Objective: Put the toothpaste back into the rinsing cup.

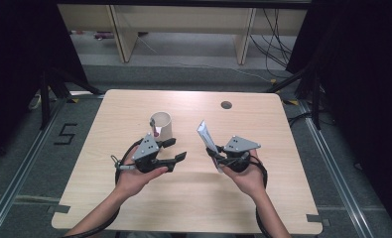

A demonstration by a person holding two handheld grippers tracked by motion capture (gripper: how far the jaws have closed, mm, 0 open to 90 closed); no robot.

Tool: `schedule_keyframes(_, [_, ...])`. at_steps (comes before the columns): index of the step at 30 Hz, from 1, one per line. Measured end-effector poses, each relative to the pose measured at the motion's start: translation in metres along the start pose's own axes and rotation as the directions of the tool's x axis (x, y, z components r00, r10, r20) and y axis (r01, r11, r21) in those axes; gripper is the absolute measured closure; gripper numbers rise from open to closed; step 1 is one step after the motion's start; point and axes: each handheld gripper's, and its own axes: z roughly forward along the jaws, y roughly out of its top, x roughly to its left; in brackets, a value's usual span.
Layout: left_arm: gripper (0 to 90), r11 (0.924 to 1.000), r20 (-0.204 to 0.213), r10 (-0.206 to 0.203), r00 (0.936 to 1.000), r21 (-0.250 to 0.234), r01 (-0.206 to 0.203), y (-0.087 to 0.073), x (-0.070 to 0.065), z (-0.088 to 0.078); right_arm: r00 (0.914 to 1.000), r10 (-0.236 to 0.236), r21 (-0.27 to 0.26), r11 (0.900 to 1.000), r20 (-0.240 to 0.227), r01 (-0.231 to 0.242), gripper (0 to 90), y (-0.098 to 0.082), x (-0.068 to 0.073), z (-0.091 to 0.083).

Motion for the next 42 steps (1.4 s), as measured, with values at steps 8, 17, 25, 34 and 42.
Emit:
schedule_keyframes(8, [37.3, 1.0000, 0.010, 0.005, 0.9999, -0.006, -0.005, 0.006, 0.000, 0.006, 0.9997, 0.025, -0.017, 1.000, 0.001, -0.025, 77.0, -0.006, 0.004, 0.001])
schedule_keyframes(17, [37.3, 0.9997, 0.031, 0.001, 0.9995, -0.026, 0.000, 0.019, -0.003, 0.011, 0.9985, 0.054, -0.039, 0.998, 0.003, -0.054, 77.0, -0.004, 0.008, 0.004])
schedule_keyframes(25, [37.7, 0.9989, 0.046, -0.018, 0.9988, -0.043, 0.020, 0.026, -0.008, 0.018, 0.9985, 0.035, -0.096, 0.995, 0.042, -0.031, 77.0, 0.001, 0.012, 0.008])
schedule_keyframes(34, [37.3, 0.9971, 0.040, -0.044, 0.9983, -0.060, 0.046, 0.031, -0.011, 0.028, 0.9983, 0.028, -0.103, 0.994, 0.050, -0.023, 77.0, 0.006, 0.021, 0.019])
schedule_keyframes(42, [37.4, 0.9954, 0.003, -0.077, 0.9971, -0.058, 0.077, 0.034, -0.008, 0.035, 0.9968, -0.002, -0.125, 0.992, 0.080, 0.012, 77.0, 0.012, 0.030, 0.029])
